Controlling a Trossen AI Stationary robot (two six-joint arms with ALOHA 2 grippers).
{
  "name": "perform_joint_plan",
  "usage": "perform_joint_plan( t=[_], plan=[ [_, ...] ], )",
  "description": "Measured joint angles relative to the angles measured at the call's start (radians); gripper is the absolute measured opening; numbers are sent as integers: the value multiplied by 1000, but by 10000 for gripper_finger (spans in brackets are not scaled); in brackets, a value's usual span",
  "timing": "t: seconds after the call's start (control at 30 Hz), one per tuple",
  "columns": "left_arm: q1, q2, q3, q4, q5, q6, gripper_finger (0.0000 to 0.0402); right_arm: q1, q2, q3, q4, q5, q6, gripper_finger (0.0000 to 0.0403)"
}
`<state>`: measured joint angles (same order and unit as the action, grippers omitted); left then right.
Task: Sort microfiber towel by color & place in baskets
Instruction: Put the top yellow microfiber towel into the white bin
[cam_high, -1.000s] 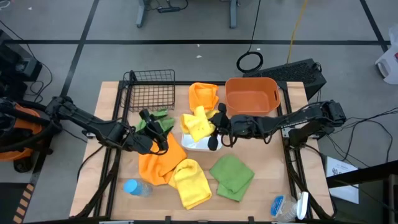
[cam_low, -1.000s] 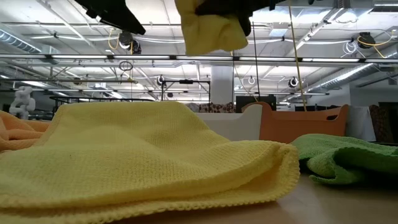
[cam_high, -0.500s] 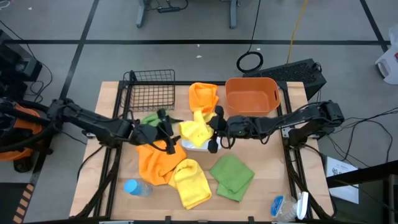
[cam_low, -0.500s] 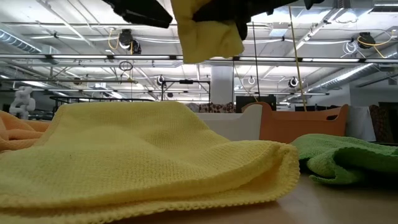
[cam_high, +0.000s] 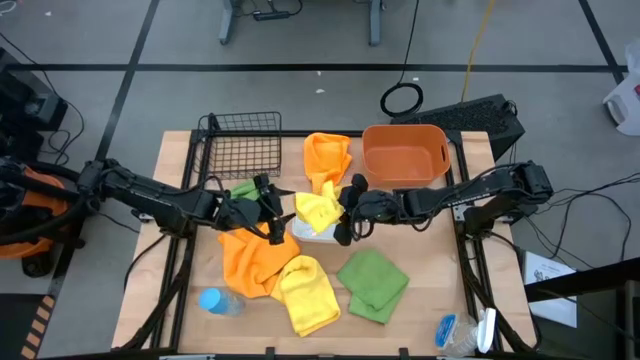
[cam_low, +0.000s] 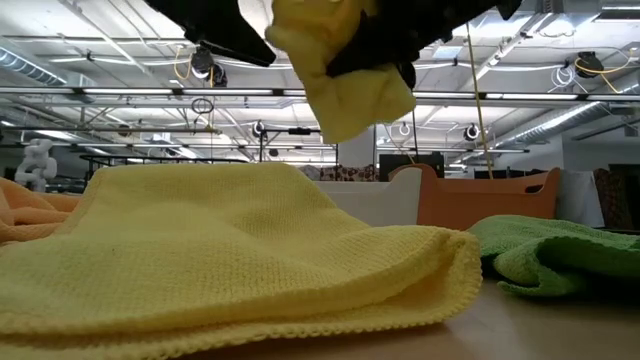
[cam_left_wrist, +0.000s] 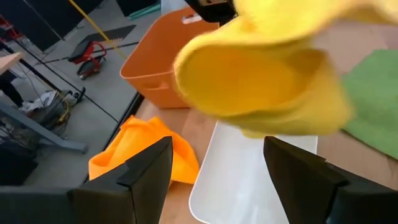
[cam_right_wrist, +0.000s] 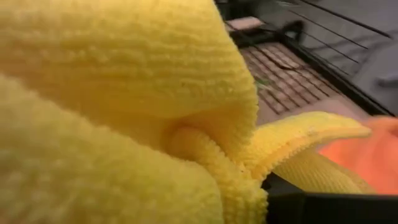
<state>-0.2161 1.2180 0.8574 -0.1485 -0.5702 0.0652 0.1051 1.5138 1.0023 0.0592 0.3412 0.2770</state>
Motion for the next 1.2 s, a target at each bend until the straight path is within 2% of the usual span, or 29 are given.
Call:
perform_joint_plan(
  t=[0.1, 0.37, 0.63, 0.93, 1.1, 1.2],
  plan=[
    [0, -4, 0, 3, -7, -7, 258, -1, 26, 0, -30, 47, 36, 16],
    [-2, -9, 0, -2, -9, -7, 258, -27, 134, 0, -26, 45, 108, 16],
    [-2, -9, 0, -2, -10, -7, 258, -66, 228, 0, -28, -35, 166, 32],
    [-2, -9, 0, -26, -10, -8, 258, -85, 283, 0, -21, -59, 183, 99],
    [-2, -9, 0, -28, 1, -41, 258, -71, 280, 3, -40, -60, 181, 152],
    [-8, -9, 0, -28, 18, -41, 258, -64, 265, 38, -116, -60, 173, 190]
  ],
)
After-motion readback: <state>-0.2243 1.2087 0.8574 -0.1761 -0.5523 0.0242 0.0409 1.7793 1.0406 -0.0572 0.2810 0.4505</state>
